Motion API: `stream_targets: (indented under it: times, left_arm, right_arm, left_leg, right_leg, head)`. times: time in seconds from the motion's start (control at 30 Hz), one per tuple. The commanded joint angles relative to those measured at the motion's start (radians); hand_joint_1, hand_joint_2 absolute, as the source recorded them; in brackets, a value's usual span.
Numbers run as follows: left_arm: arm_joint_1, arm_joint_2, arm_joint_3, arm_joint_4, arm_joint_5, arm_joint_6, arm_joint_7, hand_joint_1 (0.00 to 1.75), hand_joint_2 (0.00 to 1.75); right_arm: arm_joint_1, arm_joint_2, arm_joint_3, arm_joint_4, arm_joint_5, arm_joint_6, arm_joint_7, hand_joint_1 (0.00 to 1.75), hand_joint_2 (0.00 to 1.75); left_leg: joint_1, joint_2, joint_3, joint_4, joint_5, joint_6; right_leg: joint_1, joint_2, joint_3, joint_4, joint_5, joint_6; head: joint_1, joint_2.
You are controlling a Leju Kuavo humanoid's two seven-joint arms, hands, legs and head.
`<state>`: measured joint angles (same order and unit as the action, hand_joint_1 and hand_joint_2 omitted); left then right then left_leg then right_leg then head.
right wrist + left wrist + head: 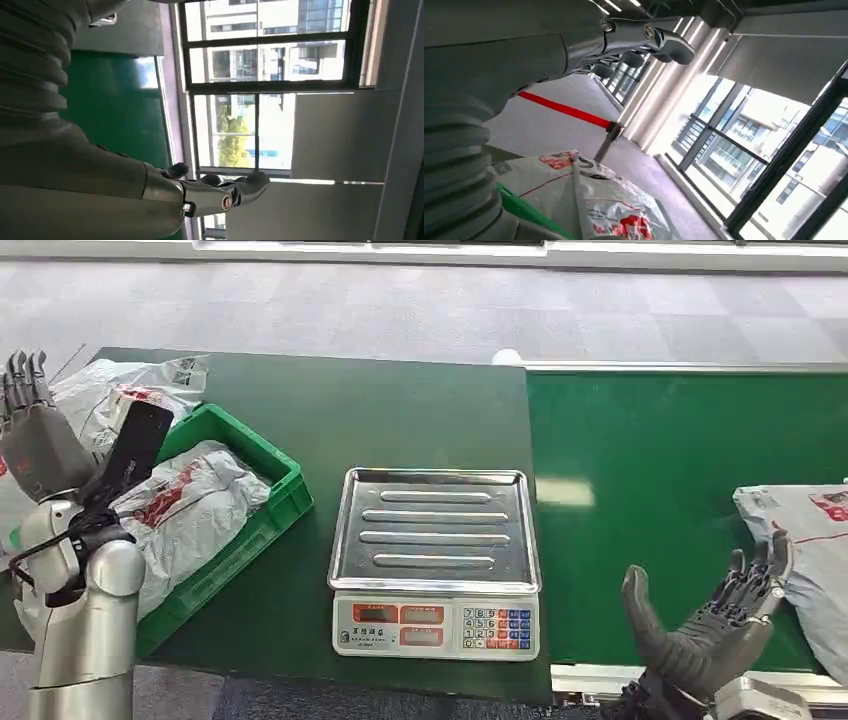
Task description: Moved the parcel from conveyor to table for the left to box.
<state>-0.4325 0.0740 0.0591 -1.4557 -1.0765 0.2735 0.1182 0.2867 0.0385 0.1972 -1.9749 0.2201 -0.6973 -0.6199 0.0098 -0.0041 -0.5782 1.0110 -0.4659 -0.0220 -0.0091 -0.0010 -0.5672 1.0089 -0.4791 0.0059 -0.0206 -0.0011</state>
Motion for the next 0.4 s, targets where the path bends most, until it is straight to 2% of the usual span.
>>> stream_targets:
  times: [0.03, 0.17, 0.2, 0.27, 0.3, 0.33, 0.37, 0.4]
  left_arm:
    - [0.072, -0.057, 0.065, -0.07, 0.183, 0.067, -0.142, 0.0, 1.75]
    - [0.095, -0.06, 0.059, -0.109, 0.183, 0.068, -0.139, 0.0, 1.75]
    - [0.131, -0.076, 0.048, -0.176, 0.328, 0.135, -0.27, 0.0, 1.75]
    - [0.299, -0.098, -0.017, -0.4, 0.549, 0.153, -0.427, 0.0, 1.75]
    - [0.389, -0.103, -0.058, -0.498, 0.633, 0.136, -0.468, 0.0, 1.75]
    - [0.523, -0.073, -0.158, -0.618, 0.732, 0.06, -0.546, 0.0, 1.75]
    - [0.613, -0.062, -0.219, -0.681, 0.812, 0.017, -0.607, 0.0, 1.75]
    - [0.672, -0.062, -0.241, -0.706, 0.808, 0.029, -0.634, 0.0, 1.75]
  right_arm:
    - [0.03, -0.045, 0.042, 0.034, 0.007, -0.001, 0.01, 0.0, 1.75]
    - [0.035, -0.047, 0.043, 0.033, 0.006, -0.001, 0.009, 0.0, 1.75]
    - [0.045, -0.046, 0.042, 0.03, 0.007, -0.001, 0.009, 0.0, 1.75]
    - [0.069, -0.062, 0.061, 0.026, -0.008, 0.007, 0.018, 0.0, 1.75]
    - [0.077, -0.078, 0.076, 0.029, -0.02, 0.026, 0.03, 0.0, 1.75]
    - [0.082, -0.131, 0.114, 0.048, -0.013, 0.129, 0.107, 0.0, 1.75]
    - [0.085, -0.157, 0.135, 0.062, -0.039, 0.211, 0.132, 0.0, 1.75]
    - [0.09, -0.152, 0.125, 0.071, -0.042, 0.221, 0.123, 0.0, 1.75]
  left_leg:
    - [0.0, 0.001, 0.001, -0.002, 0.0, 0.001]
    - [0.0, 0.002, 0.002, -0.002, 0.0, 0.001]
    - [0.0, 0.001, 0.001, -0.001, 0.0, 0.001]
    - [0.0, 0.001, 0.001, -0.001, 0.0, 0.001]
    - [0.0, 0.004, 0.003, -0.003, -0.001, 0.002]
    - [0.0, 0.004, 0.002, -0.002, -0.002, 0.001]
    - [-0.001, 0.007, 0.005, -0.006, -0.002, 0.002]
    - [-0.001, 0.011, 0.006, -0.005, -0.004, 0.001]
  right_leg:
    - [0.0, 0.001, 0.002, -0.002, 0.0, 0.0]
    - [0.0, 0.001, 0.002, -0.003, 0.001, 0.0]
    - [0.0, 0.001, 0.001, -0.002, 0.0, 0.0]
    - [0.0, 0.001, 0.001, -0.002, 0.0, 0.0]
    - [0.0, 0.004, 0.002, -0.004, 0.001, 0.0]
    - [0.0, 0.004, 0.001, -0.003, 0.0, 0.0]
    - [-0.001, 0.007, 0.004, -0.007, 0.001, 0.001]
    - [-0.001, 0.01, 0.004, -0.006, 0.001, 0.001]
  head:
    - [0.0, 0.0]
    - [0.0, 0.0]
    - [0.0, 0.0]
    - [0.0, 0.0]
    - [0.0, 0.0]
    - [0.0, 0.0]
    - [0.0, 0.0]
    - [0.0, 0.0]
